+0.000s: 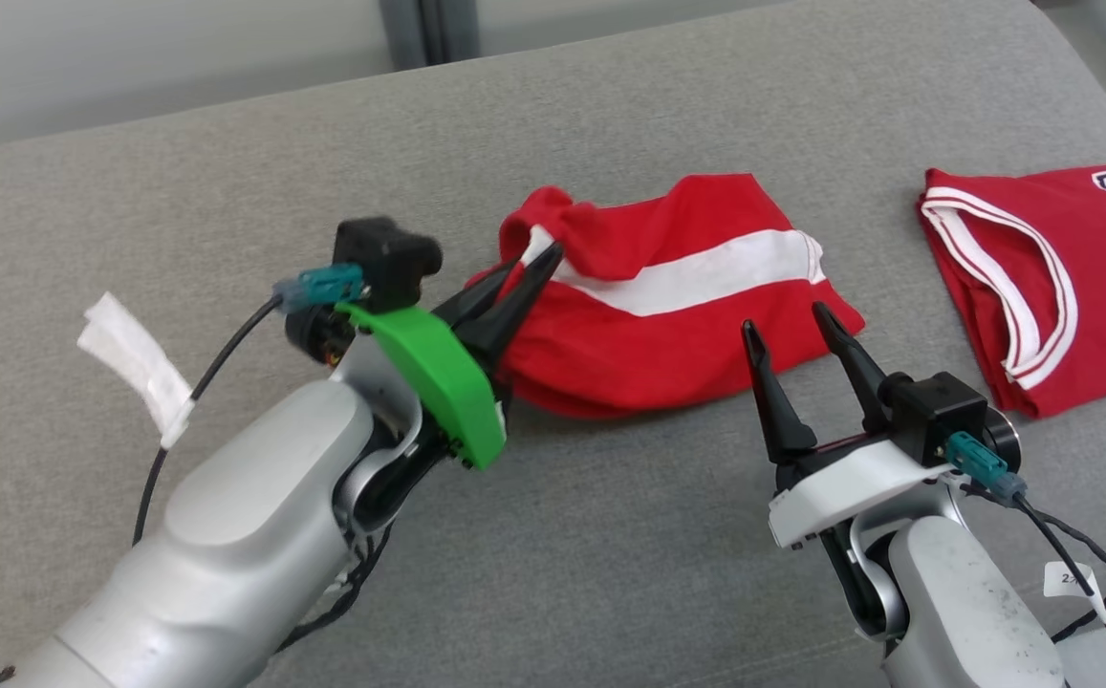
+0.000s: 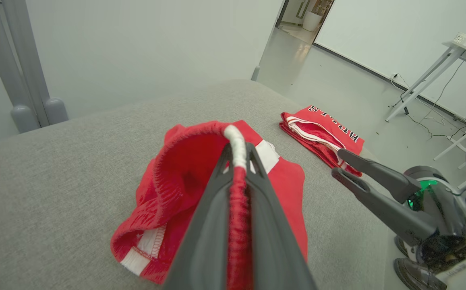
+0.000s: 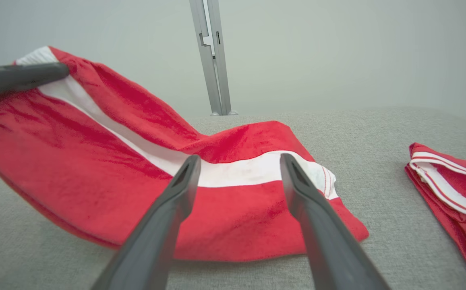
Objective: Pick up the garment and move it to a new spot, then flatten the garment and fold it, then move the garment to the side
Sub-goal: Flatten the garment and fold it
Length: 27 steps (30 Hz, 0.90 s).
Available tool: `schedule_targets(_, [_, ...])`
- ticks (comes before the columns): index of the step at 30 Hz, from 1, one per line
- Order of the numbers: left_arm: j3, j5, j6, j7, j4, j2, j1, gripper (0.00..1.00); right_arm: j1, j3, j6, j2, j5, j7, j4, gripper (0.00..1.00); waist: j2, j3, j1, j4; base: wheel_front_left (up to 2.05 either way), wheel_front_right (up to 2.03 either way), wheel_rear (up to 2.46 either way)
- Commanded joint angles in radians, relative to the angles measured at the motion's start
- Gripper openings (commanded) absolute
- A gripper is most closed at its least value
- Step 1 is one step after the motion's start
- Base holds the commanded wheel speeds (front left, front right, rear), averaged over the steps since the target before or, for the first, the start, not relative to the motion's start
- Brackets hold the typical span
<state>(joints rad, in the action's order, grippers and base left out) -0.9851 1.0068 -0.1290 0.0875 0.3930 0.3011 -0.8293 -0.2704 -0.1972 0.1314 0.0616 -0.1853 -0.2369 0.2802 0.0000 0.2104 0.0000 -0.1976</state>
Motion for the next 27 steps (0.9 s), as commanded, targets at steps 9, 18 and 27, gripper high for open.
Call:
schedule_targets(9, [0.003, 0.063, -0.002, 0.113, 0.076, 0.083, 0.172, 0.0, 0.02, -0.004, -0.002, 0.008, 0.006, 0.023, -0.024, 1.0, 0.0, -0.02, 0.0, 0.113, 0.0, 0.0, 0.0])
schedule_targets(18, [0.059, 0.088, 0.022, 0.167, 0.178, 0.077, 0.283, 1.0, 0.041, -0.003, -0.002, 0.015, 0.006, 0.038, -0.029, 1.0, 0.0, -0.066, 0.0, 0.132, 0.0, 0.0, 0.0])
schedule_targets(27, [0.245, 0.026, 0.053, 0.177, 0.136, 0.055, 0.407, 1.0, 0.067, 0.013, -0.002, 0.024, 0.002, 0.048, -0.043, 1.0, 0.0, -0.11, 0.0, 0.154, 0.0, 0.0, 0.0])
